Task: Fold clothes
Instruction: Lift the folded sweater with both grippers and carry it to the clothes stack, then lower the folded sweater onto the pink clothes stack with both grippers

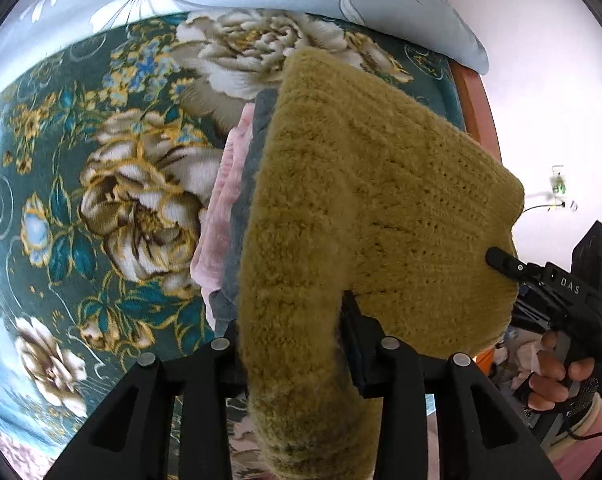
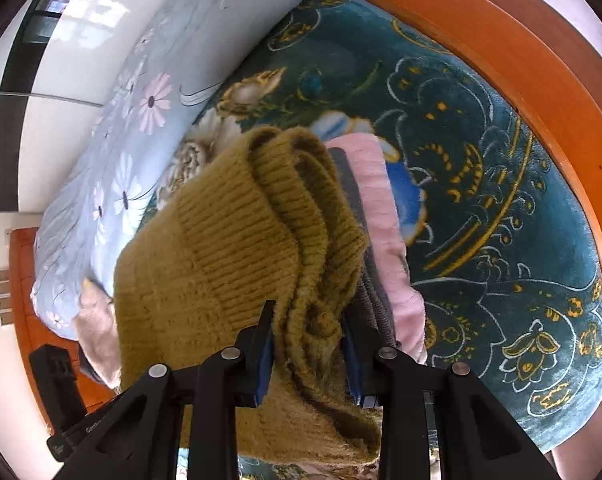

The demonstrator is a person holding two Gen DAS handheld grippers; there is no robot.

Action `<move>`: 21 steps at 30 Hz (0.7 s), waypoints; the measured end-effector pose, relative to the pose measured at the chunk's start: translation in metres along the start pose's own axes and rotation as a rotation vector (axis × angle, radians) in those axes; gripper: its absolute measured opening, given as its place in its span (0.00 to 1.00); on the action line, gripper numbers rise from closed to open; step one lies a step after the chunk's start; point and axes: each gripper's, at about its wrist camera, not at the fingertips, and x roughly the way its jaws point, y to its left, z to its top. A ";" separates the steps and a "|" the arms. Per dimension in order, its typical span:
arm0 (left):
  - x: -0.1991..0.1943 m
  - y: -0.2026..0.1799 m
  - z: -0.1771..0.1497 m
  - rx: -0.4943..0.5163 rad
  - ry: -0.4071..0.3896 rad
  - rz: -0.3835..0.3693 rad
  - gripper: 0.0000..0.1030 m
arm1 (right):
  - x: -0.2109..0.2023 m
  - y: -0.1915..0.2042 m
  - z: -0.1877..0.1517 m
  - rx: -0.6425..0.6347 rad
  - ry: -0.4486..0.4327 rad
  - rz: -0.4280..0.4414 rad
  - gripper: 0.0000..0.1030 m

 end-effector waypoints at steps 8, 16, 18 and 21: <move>-0.009 -0.001 0.004 0.036 -0.026 0.011 0.35 | -0.002 0.005 0.007 0.003 -0.001 -0.016 0.32; -0.051 0.021 0.003 -0.046 -0.053 -0.010 0.39 | -0.020 0.012 0.002 -0.039 -0.021 -0.032 0.37; -0.067 0.020 0.001 -0.036 -0.097 -0.001 0.40 | -0.031 0.014 0.004 -0.045 -0.067 -0.054 0.37; -0.083 0.004 -0.004 0.031 -0.138 -0.022 0.40 | -0.049 0.022 0.011 -0.054 -0.142 -0.083 0.37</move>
